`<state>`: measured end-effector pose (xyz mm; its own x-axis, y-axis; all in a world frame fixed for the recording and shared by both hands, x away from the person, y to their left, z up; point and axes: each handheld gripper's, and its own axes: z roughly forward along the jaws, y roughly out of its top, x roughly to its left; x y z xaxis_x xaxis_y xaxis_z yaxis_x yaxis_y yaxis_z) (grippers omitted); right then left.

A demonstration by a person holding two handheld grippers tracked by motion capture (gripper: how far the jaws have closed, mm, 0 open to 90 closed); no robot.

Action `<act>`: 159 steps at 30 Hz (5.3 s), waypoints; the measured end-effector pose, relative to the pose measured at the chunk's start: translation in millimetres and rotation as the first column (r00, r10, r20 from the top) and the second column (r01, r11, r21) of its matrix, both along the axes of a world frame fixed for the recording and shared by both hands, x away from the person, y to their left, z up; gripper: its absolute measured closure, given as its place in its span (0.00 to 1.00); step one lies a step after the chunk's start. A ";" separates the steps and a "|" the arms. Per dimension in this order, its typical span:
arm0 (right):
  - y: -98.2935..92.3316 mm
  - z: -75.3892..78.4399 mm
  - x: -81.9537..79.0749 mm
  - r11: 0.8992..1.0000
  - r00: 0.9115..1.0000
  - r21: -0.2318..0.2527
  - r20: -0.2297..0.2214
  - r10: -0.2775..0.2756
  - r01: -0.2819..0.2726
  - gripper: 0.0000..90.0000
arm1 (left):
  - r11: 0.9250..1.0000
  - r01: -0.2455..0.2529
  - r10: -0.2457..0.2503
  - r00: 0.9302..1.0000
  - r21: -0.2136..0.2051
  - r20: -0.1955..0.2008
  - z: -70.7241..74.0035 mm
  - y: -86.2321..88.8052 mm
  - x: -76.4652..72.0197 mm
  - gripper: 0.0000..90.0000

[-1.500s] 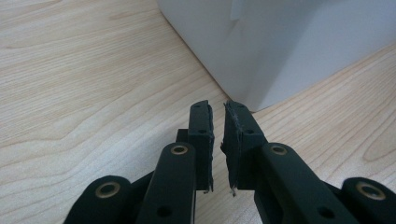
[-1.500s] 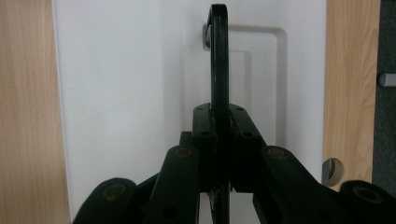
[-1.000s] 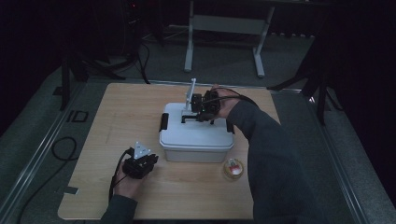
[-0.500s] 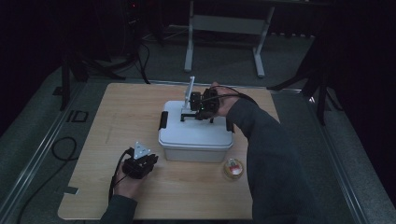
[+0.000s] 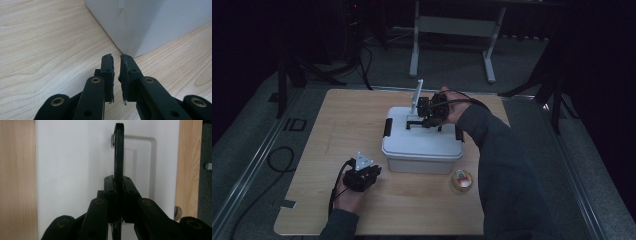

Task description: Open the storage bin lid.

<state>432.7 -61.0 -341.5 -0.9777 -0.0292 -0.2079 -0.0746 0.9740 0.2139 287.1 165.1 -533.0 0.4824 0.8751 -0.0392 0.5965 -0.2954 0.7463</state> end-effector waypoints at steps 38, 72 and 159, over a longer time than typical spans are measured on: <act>-45.5 10.2 -1.3 0.998 0.998 0.039 0.016 -0.054 0.053 0.94 | 1.000 0.002 -0.002 1.000 0.003 0.000 -0.7 -1.7 0.7 0.90; -104.2 10.5 3.6 0.986 0.987 0.056 0.013 -0.161 0.160 0.94 | 1.000 0.008 -0.008 1.000 0.003 -0.005 -2.0 -4.4 2.1 0.90; -250.6 -35.0 15.0 0.871 0.871 0.034 -0.004 -0.491 0.490 0.94 | 1.000 0.012 -0.012 1.000 0.008 -0.007 -2.7 -5.5 2.4 0.90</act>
<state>447.7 -311.6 -376.6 -0.8635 0.4608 -0.2049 0.4099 0.8780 0.2471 289.5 159.6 -535.7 0.4924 0.8696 -0.0360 0.5981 -0.3081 0.7398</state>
